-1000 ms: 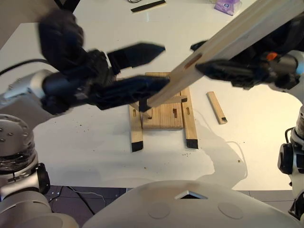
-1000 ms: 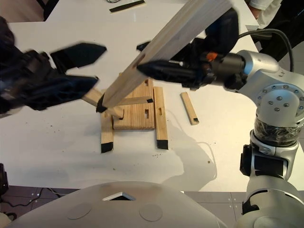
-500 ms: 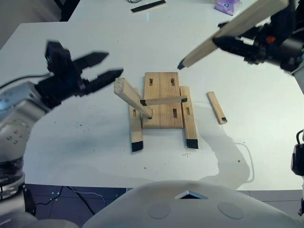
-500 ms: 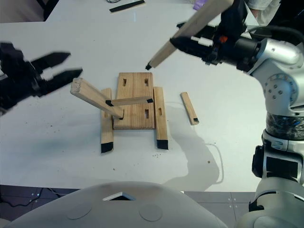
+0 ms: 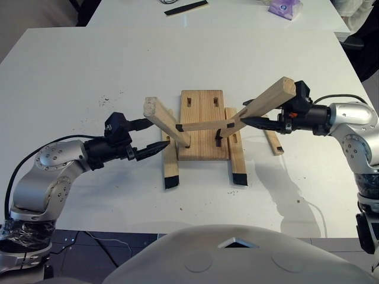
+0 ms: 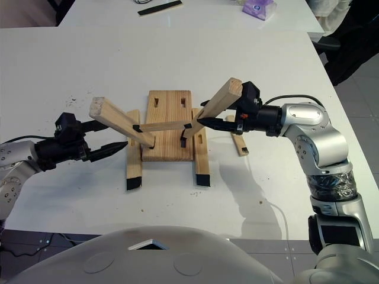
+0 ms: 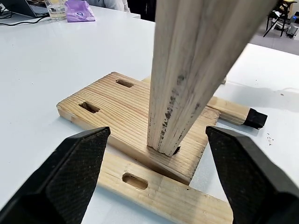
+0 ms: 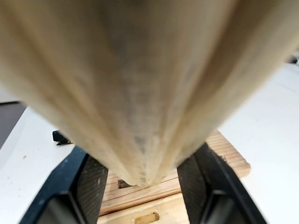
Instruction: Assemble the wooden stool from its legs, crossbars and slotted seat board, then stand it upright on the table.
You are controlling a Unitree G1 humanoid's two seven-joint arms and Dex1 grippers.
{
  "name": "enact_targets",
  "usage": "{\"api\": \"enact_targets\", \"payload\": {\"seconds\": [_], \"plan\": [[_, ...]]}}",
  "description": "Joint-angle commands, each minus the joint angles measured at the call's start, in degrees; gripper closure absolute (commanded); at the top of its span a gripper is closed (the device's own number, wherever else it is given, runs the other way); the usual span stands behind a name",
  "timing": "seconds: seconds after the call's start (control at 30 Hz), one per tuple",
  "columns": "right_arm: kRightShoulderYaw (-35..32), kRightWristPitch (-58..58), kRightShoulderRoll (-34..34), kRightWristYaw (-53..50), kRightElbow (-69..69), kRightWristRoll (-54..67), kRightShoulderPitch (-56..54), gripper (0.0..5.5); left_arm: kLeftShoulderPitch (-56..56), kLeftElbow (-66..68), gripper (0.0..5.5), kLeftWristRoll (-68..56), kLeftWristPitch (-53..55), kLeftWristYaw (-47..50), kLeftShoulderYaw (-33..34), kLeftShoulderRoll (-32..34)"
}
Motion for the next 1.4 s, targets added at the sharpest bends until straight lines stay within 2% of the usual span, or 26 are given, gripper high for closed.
{"api": "enact_targets", "payload": {"seconds": [0.03,0.33,0.7,0.9,1.13,1.4], "plan": [[2.8,-3.39,-1.9,2.64,-3.07,-4.13,4.22,3.5,1.1,2.83,1.68,4.33,-1.36,-1.61,-1.52,-0.09],[4.32,-8.27,-5.27,5.11,-1.06,-7.93,5.74,3.5,3.27,3.03,1.68,9.1,-3.71,-2.62,-2.93,-1.38],[4.65,-1.32,-9.18,8.38,-1.54,-2.35,5.65,3.5,3.37,2.05,1.68,10.39,-3.44,-1.98,-3.46,-3.17],[9.41,-3.8,-8.01,8.47,7.06,-8.02,1.1,3.5,0.01,0.51,1.68,9.94,-2.16,-1.93,-4.98,-4.19],[11.57,-5.14,-8.18,8.71,4.63,-8.08,1.3,3.5,-3.39,-4.82,1.68,8.73,1.65,-1.23,-7.69,-5.25],[13.01,-7.12,-8.12,8.85,3.54,-9.53,0.98,3.5,-5.56,-5.01,1.68,9.53,2.93,-0.03,-10.39,-6.5]]}}
